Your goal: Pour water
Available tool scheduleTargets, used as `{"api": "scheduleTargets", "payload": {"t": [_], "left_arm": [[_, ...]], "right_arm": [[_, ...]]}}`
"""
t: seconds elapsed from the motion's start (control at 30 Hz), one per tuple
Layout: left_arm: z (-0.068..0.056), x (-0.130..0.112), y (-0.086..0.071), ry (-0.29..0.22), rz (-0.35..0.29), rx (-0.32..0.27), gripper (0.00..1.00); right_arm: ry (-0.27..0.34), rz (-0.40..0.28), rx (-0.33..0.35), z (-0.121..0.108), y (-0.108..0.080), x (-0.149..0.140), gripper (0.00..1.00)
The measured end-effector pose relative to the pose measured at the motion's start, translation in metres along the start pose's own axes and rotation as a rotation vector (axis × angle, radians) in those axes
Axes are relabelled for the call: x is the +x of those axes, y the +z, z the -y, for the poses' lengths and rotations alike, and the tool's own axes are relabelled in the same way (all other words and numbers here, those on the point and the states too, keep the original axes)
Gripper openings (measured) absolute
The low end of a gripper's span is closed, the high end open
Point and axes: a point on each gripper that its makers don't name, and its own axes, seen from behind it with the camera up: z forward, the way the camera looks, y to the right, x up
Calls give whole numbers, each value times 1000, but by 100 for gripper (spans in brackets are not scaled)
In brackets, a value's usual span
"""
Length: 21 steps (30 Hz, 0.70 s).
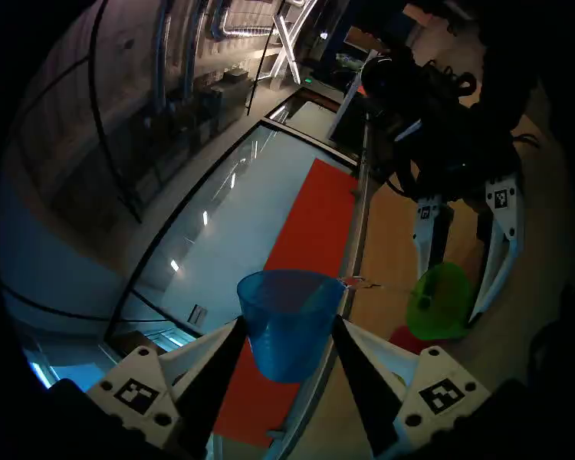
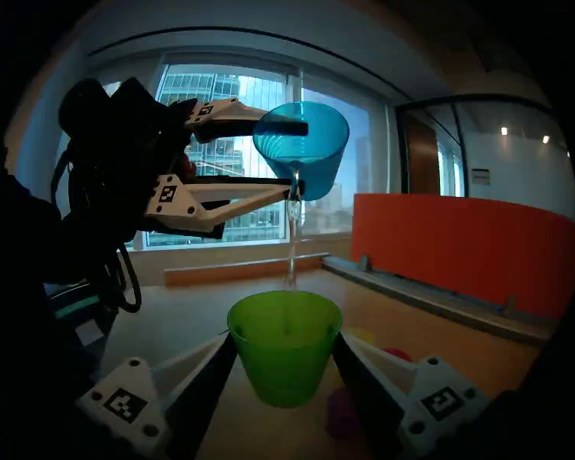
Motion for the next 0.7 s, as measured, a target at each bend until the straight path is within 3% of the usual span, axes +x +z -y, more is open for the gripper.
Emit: {"api": "scheduleTargets", "payload": {"t": [0.7], "left_arm": [[9, 2, -8, 79, 6, 19, 80]], "right_arm": [[-8, -5, -1, 0, -3, 3, 87]]}}
